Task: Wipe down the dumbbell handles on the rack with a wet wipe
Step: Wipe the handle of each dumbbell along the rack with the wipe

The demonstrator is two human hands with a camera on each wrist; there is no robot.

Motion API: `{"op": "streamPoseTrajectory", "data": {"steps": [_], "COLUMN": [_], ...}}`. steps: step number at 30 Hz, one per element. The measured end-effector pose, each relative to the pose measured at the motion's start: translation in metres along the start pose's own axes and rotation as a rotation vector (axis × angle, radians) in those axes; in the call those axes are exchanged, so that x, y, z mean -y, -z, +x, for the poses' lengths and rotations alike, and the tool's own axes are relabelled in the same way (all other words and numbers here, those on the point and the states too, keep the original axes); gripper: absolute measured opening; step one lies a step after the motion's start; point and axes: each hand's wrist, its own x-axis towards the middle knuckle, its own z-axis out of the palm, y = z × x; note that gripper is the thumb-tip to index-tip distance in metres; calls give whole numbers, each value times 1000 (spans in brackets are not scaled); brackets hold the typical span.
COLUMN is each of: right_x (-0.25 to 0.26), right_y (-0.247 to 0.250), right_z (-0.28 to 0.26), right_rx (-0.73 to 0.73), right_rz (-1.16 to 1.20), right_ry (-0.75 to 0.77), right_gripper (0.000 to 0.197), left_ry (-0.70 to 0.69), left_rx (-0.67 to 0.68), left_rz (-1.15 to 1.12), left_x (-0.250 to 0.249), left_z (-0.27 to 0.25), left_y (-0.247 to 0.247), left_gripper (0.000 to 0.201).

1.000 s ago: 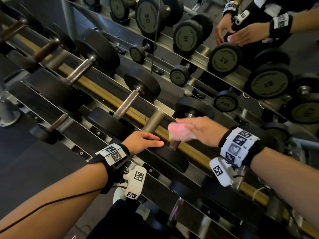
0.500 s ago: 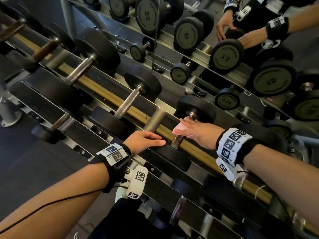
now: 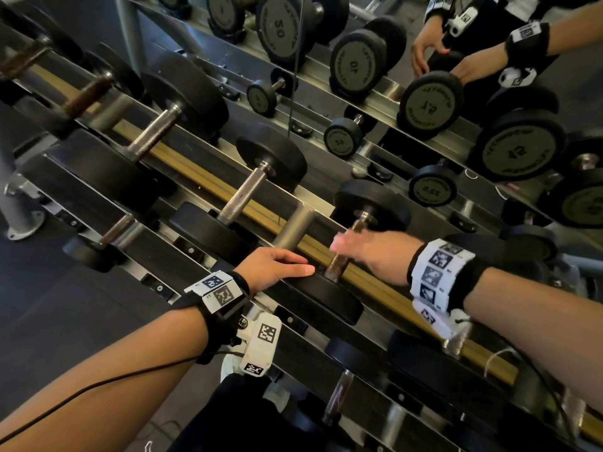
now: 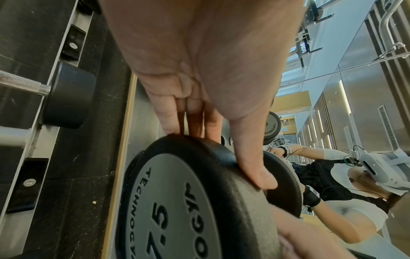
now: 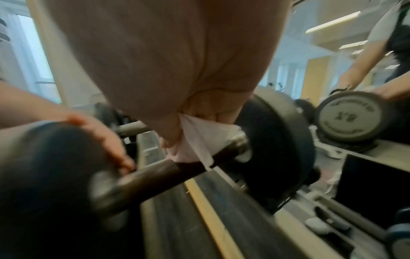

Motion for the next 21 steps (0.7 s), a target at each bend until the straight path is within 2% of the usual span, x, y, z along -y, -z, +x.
{"op": "streamPoseTrajectory", "data": {"steps": [2, 4, 8, 11, 16, 18, 21], "right_x": [19, 22, -13, -21, 3, -9, -24], "right_y": [-21, -25, -4, -12, -47, -37, -25], "right_z": [-2, -1, 2, 0, -8, -8, -4], "right_rx": [104, 128, -38, -162, -97, -179, -226], "right_rz": [-40, -32, 38, -3, -105, -44, -28], "right_ry": [85, 123, 21, -9, 212, 169, 11], "right_gripper": [87, 89, 84, 81, 80, 79, 74], "left_ry": [-8, -10, -5, -6, -18, -15, -7], "left_rx": [0, 3, 13, 9, 5, 14, 18], "left_rz": [-4, -5, 5, 6, -2, -6, -8], "left_x": [1, 1, 1, 2, 3, 4, 4], "left_z": [0, 1, 1, 2, 2, 2, 4], "left_y": [-1, 0, 1, 0, 0, 1, 1], "left_gripper": [42, 41, 41, 41, 51, 58, 57]}}
